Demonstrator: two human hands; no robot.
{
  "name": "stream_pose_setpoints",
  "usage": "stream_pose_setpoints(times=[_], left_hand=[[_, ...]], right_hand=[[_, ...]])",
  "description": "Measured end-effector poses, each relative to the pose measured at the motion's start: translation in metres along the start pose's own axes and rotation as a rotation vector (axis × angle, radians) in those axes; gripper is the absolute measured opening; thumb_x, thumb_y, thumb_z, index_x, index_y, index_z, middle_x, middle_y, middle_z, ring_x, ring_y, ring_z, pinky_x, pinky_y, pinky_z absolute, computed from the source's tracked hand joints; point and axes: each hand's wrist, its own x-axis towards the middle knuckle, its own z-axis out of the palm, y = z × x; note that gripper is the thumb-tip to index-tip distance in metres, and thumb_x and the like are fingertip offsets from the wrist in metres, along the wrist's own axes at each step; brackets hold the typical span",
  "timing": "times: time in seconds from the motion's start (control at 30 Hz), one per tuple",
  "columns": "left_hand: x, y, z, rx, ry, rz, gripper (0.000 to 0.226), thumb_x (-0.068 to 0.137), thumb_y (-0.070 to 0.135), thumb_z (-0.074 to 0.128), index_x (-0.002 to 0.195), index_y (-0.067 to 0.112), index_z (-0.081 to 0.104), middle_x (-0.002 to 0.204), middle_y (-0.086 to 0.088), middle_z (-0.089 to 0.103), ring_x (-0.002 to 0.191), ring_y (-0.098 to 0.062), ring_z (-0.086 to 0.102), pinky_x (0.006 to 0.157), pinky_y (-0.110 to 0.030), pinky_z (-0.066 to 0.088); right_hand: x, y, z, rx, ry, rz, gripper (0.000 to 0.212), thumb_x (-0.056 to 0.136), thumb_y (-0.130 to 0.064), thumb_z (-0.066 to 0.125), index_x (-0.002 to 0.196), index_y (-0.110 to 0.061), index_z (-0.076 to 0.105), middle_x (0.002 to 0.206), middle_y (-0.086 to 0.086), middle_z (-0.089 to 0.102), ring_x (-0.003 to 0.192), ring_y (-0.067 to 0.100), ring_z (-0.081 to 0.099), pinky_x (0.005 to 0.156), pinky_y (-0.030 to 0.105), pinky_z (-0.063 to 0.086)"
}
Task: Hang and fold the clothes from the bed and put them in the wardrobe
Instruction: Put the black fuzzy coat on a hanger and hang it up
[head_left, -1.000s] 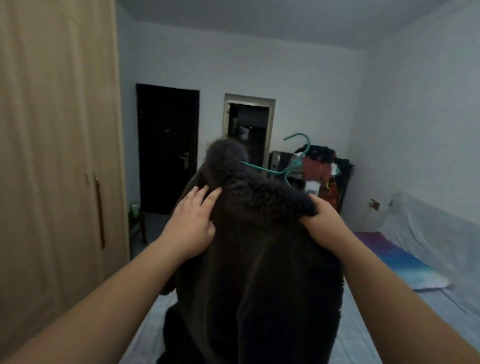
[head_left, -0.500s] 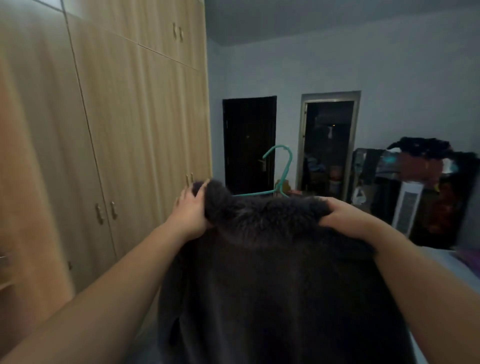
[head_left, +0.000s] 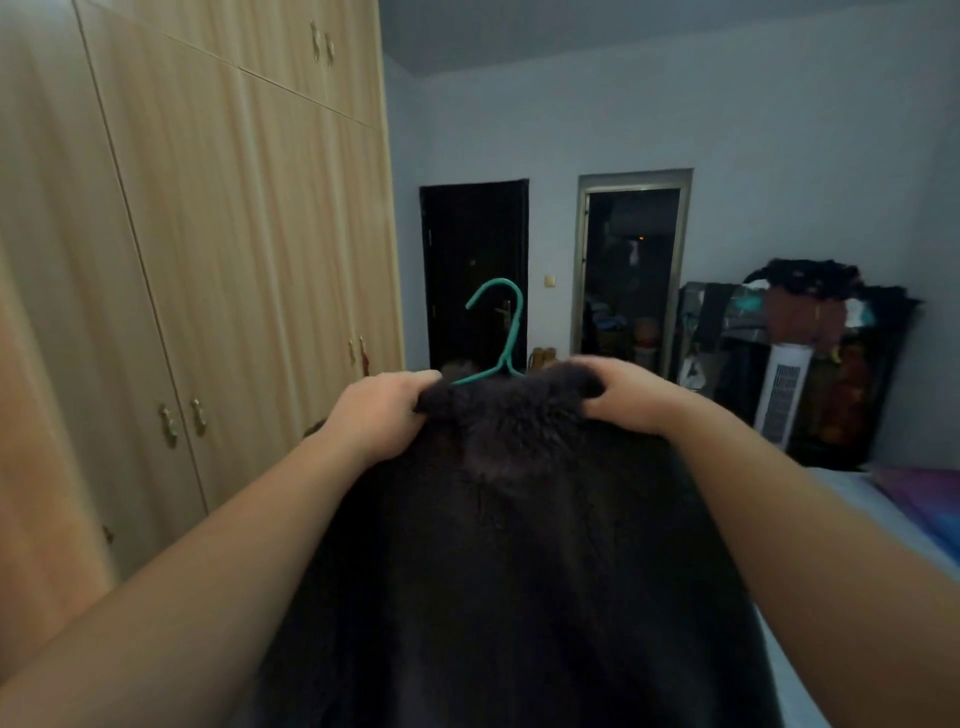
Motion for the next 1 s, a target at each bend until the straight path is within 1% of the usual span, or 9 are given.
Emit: stream_pose_setpoints(times=[0.1,0.17,0.27,0.33,0.47,0.63,0.73,0.87,1.0], left_hand=[[0.005,-0.016,-0.016,-0.027,0.078,-0.058,0.016,0.093,0.032,0.055,0.106,0.037,0.063,0.105,-0.003,0.074,0.101,-0.033,0.067,0.073,-0.037,0.051],[0.007,-0.021,-0.026,-0.007,0.087,-0.091,0.015,0.094,0.031,0.053,0.102,0.037,0.063,0.105,-0.005,0.073,0.100,-0.035,0.067,0.070,-0.036,0.047],[0.008,-0.018,-0.038,-0.051,0.106,-0.098,0.011,0.094,0.031,0.053,0.092,0.037,0.063,0.101,-0.007,0.073,0.097,-0.035,0.066,0.068,-0.035,0.043],[0.009,-0.014,-0.044,-0.124,0.127,-0.106,0.013,0.093,0.030,0.057,0.086,0.040,0.063,0.095,-0.006,0.072,0.095,-0.034,0.066,0.068,-0.034,0.042],[0.008,-0.010,-0.054,-0.268,0.131,-0.097,0.021,0.090,0.031,0.063,0.079,0.048,0.061,0.082,0.008,0.068,0.091,-0.020,0.067,0.071,-0.033,0.046],[0.010,-0.007,-0.061,-0.459,0.023,-0.065,0.018,0.084,0.028,0.078,0.097,0.038,0.069,0.090,0.015,0.072,0.089,-0.004,0.066,0.088,-0.035,0.054],[0.004,-0.016,-0.070,-0.506,-0.056,-0.041,0.040,0.082,0.026,0.081,0.116,0.031,0.061,0.106,0.019,0.066,0.093,0.010,0.060,0.093,-0.027,0.048],[-0.008,-0.057,-0.068,-0.495,-0.134,-0.141,0.089,0.070,0.055,0.081,0.143,0.038,0.033,0.143,0.005,0.043,0.127,-0.009,0.045,0.111,-0.030,0.034],[-0.025,-0.082,-0.055,-1.063,-0.232,-0.380,0.091,0.068,0.074,0.070,0.140,0.022,0.049,0.134,0.005,0.063,0.128,-0.016,0.057,0.102,-0.029,0.047]], right_hand=[[-0.010,0.008,-0.004,0.134,0.598,-0.072,0.050,0.096,-0.024,0.062,0.144,-0.031,0.048,0.143,-0.006,0.052,0.129,0.013,0.050,0.110,0.040,0.043],[-0.019,0.014,0.000,0.253,0.807,-0.095,0.045,0.099,-0.021,0.054,0.142,-0.032,0.048,0.135,-0.008,0.057,0.117,0.012,0.056,0.104,0.045,0.049],[-0.020,0.008,0.015,0.159,0.474,-0.093,0.055,0.098,-0.036,0.058,0.150,-0.037,0.039,0.145,-0.008,0.051,0.131,0.014,0.049,0.111,0.044,0.042],[-0.011,0.004,0.025,-0.134,0.283,0.003,0.075,0.092,-0.057,0.059,0.155,-0.034,0.027,0.152,-0.004,0.043,0.138,0.022,0.043,0.112,0.046,0.039],[0.004,-0.002,0.030,-0.409,0.418,0.127,0.078,0.091,-0.058,0.058,0.153,-0.024,0.024,0.139,0.008,0.051,0.124,0.033,0.052,0.098,0.052,0.048],[0.022,-0.009,0.022,-0.363,0.283,0.084,0.053,0.094,-0.011,0.052,0.146,-0.017,0.039,0.138,0.014,0.054,0.117,0.033,0.057,0.099,0.048,0.049],[0.017,-0.008,0.020,-0.397,0.356,-0.024,0.053,0.099,-0.021,0.044,0.152,-0.023,0.036,0.147,0.007,0.048,0.127,0.032,0.054,0.105,0.044,0.047],[0.016,0.005,0.018,-0.263,0.517,-0.029,0.050,0.099,-0.022,0.050,0.147,-0.026,0.040,0.134,0.009,0.059,0.118,0.037,0.060,0.098,0.049,0.050],[0.015,0.015,0.003,-0.318,0.491,0.054,0.045,0.097,-0.022,0.045,0.142,-0.020,0.047,0.129,0.011,0.061,0.115,0.034,0.061,0.097,0.046,0.051]])
